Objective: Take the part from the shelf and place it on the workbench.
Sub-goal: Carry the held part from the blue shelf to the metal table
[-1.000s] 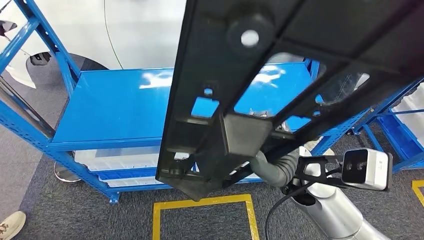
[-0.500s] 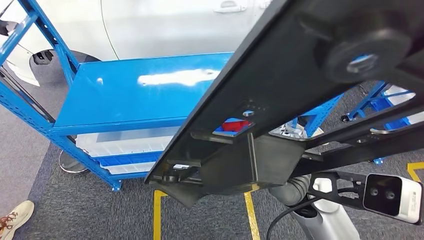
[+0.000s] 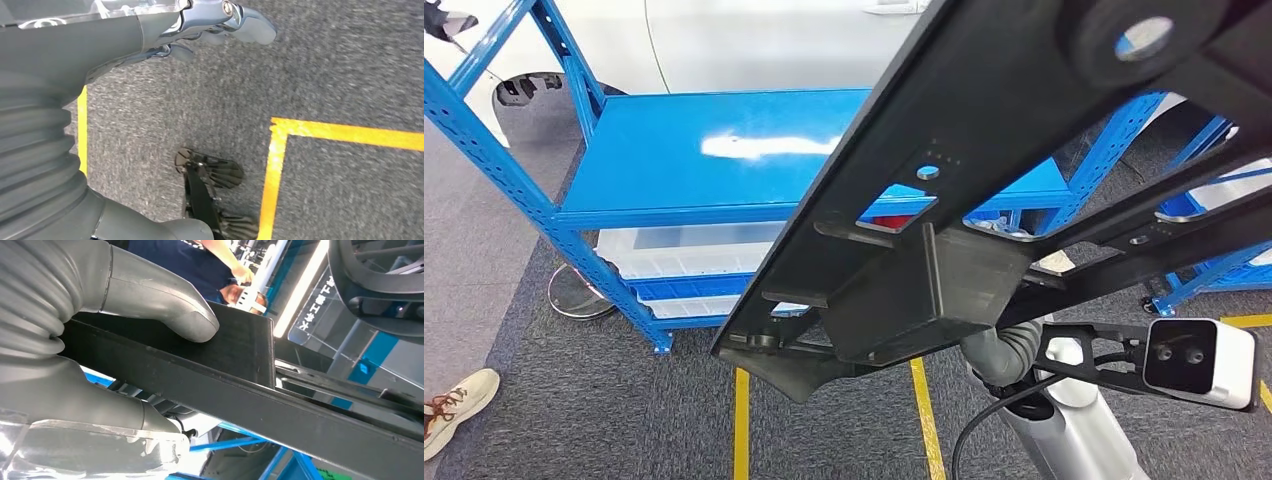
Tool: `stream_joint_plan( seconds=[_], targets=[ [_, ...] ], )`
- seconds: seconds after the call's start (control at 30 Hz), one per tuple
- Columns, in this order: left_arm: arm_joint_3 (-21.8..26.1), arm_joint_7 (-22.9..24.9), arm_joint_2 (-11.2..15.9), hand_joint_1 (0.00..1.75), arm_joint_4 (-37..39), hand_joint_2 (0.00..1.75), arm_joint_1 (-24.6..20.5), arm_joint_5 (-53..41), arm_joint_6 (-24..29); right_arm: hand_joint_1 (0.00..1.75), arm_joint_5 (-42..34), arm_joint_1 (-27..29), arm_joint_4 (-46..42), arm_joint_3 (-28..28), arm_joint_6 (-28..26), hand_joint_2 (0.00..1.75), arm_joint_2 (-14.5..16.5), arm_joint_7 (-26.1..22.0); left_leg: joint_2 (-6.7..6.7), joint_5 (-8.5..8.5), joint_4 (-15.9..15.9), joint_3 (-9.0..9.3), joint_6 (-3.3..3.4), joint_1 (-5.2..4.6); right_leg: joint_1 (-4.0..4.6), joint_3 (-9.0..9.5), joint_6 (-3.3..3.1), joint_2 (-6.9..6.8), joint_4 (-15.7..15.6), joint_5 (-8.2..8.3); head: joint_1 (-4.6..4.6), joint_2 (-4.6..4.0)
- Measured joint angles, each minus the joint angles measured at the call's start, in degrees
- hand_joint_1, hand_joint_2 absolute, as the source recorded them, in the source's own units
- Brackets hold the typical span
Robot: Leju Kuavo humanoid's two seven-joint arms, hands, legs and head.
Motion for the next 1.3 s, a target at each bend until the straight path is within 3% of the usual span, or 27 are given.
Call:
stream_joint_plan(
  seconds=[0.03,0.07,0.1,0.13,0.2,0.27,0.3,0.4,0.47,0.53,0.57,0.6,0.63,0.7,0.77,0.8,0.83,0.9,0.93,1.0,1.07,1.1,1.13,1.17,1.23,1.3],
  targets=[
    [0.00,0.00,0.00,0.00,0.00,1.75,0.00,0.00,0.00,1.75,-0.01,-0.01,0.15,-0.01,0.00,1.75,-0.02,0.00,0.05,0.50,0.18,-0.79,0.16,-0.09,-0.06,-1.19,0.12,0.03,4.34,-2.47,0.00,0.00],
    [0.00,0.00,0.00,0.00,0.00,1.75,0.01,0.00,-0.01,1.75,-0.01,0.00,0.30,-0.02,0.00,1.75,-0.03,0.00,0.07,0.94,0.38,-1.57,0.22,-0.17,-0.09,-1.93,0.19,0.03,7.86,-3.90,-0.01,0.00],
    [0.00,0.00,0.00,0.00,0.00,1.75,0.01,0.00,-0.01,1.75,-0.02,0.00,0.44,-0.02,0.00,1.75,-0.04,0.00,0.08,1.35,0.61,-2.35,0.21,-0.23,-0.09,-1.80,0.18,0.03,9.56,-4.10,-0.02,0.00],
    [0.00,0.01,0.00,0.00,0.00,1.75,0.02,0.00,-0.01,1.75,-0.02,0.00,0.56,-0.02,0.00,1.75,-0.05,0.00,0.08,1.73,0.86,-3.09,0.17,-0.29,-0.07,-0.45,0.06,0.03,8.78,-3.19,-0.01,0.00],
    [0.00,0.00,-0.03,0.00,0.00,1.75,0.03,0.00,-0.01,1.75,-0.03,-0.07,0.69,-0.02,0.00,1.75,-0.06,0.00,0.03,2.35,1.27,-4.25,0.02,-0.40,0.11,4.99,-0.67,0.05,1.39,-0.58,-0.02,0.00],
    [0.00,-0.01,-0.20,0.00,0.00,1.75,-0.03,0.01,-0.02,1.75,-0.10,-0.25,0.72,-0.02,-0.05,1.75,-0.07,0.00,0.03,2.98,1.49,-4.98,-0.41,-0.50,0.45,9.71,-1.50,0.04,-6.24,0.06,-0.09,0.00],
    [0.00,-0.01,-0.27,0.00,0.01,1.75,-0.04,0.01,-0.03,1.75,-0.23,-0.38,0.75,-0.02,-0.20,1.75,-0.10,0.00,0.05,3.34,1.46,-5.19,-0.71,-0.43,0.64,10.64,-1.77,0.05,-8.07,-0.13,-0.14,0.00],
    [-0.07,-0.01,-0.34,0.00,0.02,1.75,0.01,-0.02,-0.15,1.75,-0.84,-0.79,0.97,0.10,-1.44,1.75,-0.34,0.01,0.00,3.80,1.26,-5.62,-1.66,-0.35,0.51,10.59,-2.28,-0.12,-9.43,0.91,-0.15,0.00],
    [-0.15,0.10,-0.33,0.00,0.02,1.75,0.05,-0.08,-0.21,1.75,-1.06,-1.04,1.08,0.29,-2.54,1.75,-0.63,0.01,-0.08,0.81,4.19,-6.76,-2.24,-0.33,0.09,10.05,-2.85,-0.38,-10.21,1.95,-0.27,0.00],
    [-0.17,0.39,-0.26,0.00,0.02,1.75,0.08,-0.02,-0.11,1.75,-1.11,-0.94,1.10,0.44,-3.05,1.75,-1.04,0.00,-0.09,-4.16,11.46,-9.05,-2.83,-0.07,0.07,9.14,-3.08,-0.51,-10.26,2.69,-0.37,0.00],
    [-0.17,0.61,-0.23,0.00,0.02,1.75,0.12,0.03,0.01,1.75,-1.08,-0.69,1.10,0.48,-2.97,1.75,-1.27,0.00,-0.08,-5.66,15.16,-10.05,-3.10,0.05,0.05,8.61,-3.03,-0.52,-10.15,3.05,-0.37,0.00],
    [-0.17,0.87,-0.22,0.00,0.02,1.75,0.15,0.07,0.16,1.75,-1.03,-0.36,1.10,0.50,-2.67,1.75,-1.50,0.00,-0.08,-5.95,17.51,-10.39,-3.34,0.18,0.00,8.04,-2.90,-0.43,-9.97,3.41,-0.37,0.00],
    [-0.17,1.16,-0.22,0.00,0.02,1.75,0.19,0.07,0.35,1.75,-0.93,0.03,1.10,0.52,-2.21,1.75,-1.70,0.00,-0.08,-4.98,17.63,-9.65,-3.53,0.33,-0.08,7.45,-2.70,-0.23,-9.70,3.71,-0.38,0.00],
    [-0.16,1.85,-0.22,0.00,0.02,1.75,0.24,0.07,0.76,1.75,-0.49,0.79,1.05,0.53,-1.15,1.75,-1.94,0.00,-0.68,-1.90,11.74,-5.20,-3.75,0.75,-0.28,6.32,-2.22,0.38,-8.91,4.16,-0.39,0.00],
    [-0.16,2.79,-0.25,0.00,0.02,1.75,0.28,0.06,1.26,1.75,0.38,1.35,0.74,0.52,-0.47,1.75,-1.98,0.01,-2.77,-1.39,4.30,-0.45,-3.65,1.01,-0.32,5.22,-1.61,1.04,-8.07,4.56,-0.40,0.01],
    [-0.17,3.28,-0.28,0.00,0.02,1.75,0.33,0.05,1.49,1.75,0.97,1.65,0.46,0.51,-0.40,1.75,-1.98,0.00,-3.54,-1.88,2.28,0.65,-3.42,1.02,-0.30,4.78,-1.24,1.42,-7.78,4.83,-0.40,0.01],
    [-0.17,3.72,-0.33,0.00,0.02,1.75,0.39,0.05,1.65,1.75,1.69,2.02,0.10,0.49,-0.54,1.75,-1.98,-0.01,-3.81,-2.33,1.59,0.93,-3.09,0.89,-0.27,4.42,-0.81,1.86,-7.69,5.18,-0.37,0.01],
    [-0.19,4.27,-0.51,0.00,0.02,1.75,0.42,0.05,1.74,1.75,3.20,2.87,-0.81,0.41,-1.30,1.75,-1.98,-0.02,-2.73,-2.04,1.36,0.53,-2.05,0.87,-0.38,3.93,-0.02,2.59,-7.48,5.58,-0.34,0.00],
    [-0.22,4.41,-0.60,0.00,0.02,1.75,0.35,0.05,1.73,1.75,3.83,3.24,-1.28,0.34,-1.76,1.75,-1.99,-0.02,-2.14,-1.72,1.28,0.35,-1.48,0.90,-0.43,3.43,0.30,2.48,-6.65,4.94,-0.24,0.00],
    [-0.39,4.66,-0.79,0.00,0.02,1.75,0.15,0.07,1.80,1.75,4.68,3.80,-2.14,0.13,-2.68,1.75,-2.00,-0.01,-0.90,-1.12,1.12,-0.13,-0.59,0.85,-0.54,1.19,0.72,1.57,-1.53,1.42,-0.01,0.00],
    [-0.69,4.81,-0.92,0.00,0.02,1.75,0.10,0.07,2.02,1.75,5.38,4.43,-2.73,-0.02,-3.67,1.75,-2.09,-0.02,0.30,-0.72,1.19,-0.75,-0.24,0.57,-0.55,-1.87,1.00,0.95,6.56,-2.74,0.11,0.00],
    [-0.91,4.63,-0.97,0.00,0.02,1.75,0.09,0.07,2.25,1.75,5.71,4.89,-2.97,-0.13,-4.28,1.75,-2.27,-0.02,0.91,-0.56,1.23,-1.00,-0.20,0.45,-0.55,-2.57,1.03,0.85,9.13,-3.69,0.11,0.00],
    [-1.18,4.29,-1.01,0.00,0.02,1.75,0.06,0.07,2.45,1.75,6.02,5.40,-3.22,-0.31,-4.86,1.75,-2.53,-0.02,1.49,-0.43,1.27,-1.20,-0.21,0.36,-0.54,-2.16,0.97,0.75,9.58,-3.64,0.11,0.00],
    [-1.49,3.70,-1.06,0.00,0.02,1.75,0.00,0.07,2.76,1.75,6.36,5.95,-3.58,-0.65,-5.47,1.75,-2.90,-0.01,2.01,-0.35,1.29,-1.31,-0.25,0.29,-0.50,-0.35,0.79,0.49,7.30,-2.57,0.13,0.00],
    [-2.02,2.39,-1.23,0.00,0.02,1.75,-0.17,0.07,3.38,1.75,7.05,6.96,-4.58,-1.61,-6.20,1.75,-3.67,-0.01,2.92,-0.25,1.31,-1.32,-0.39,0.10,-0.14,5.31,0.05,-1.44,-1.45,0.08,0.14,0.00],
    [-2.45,1.69,-1.39,0.00,0.02,1.75,-0.28,0.07,3.99,1.75,7.52,7.78,-5.64,-2.58,-6.33,1.75,-4.24,-0.02,3.73,-0.22,1.37,-1.30,-0.80,-0.19,0.45,8.54,-0.93,-3.19,-7.23,1.21,0.10,0.00]
  ],
)
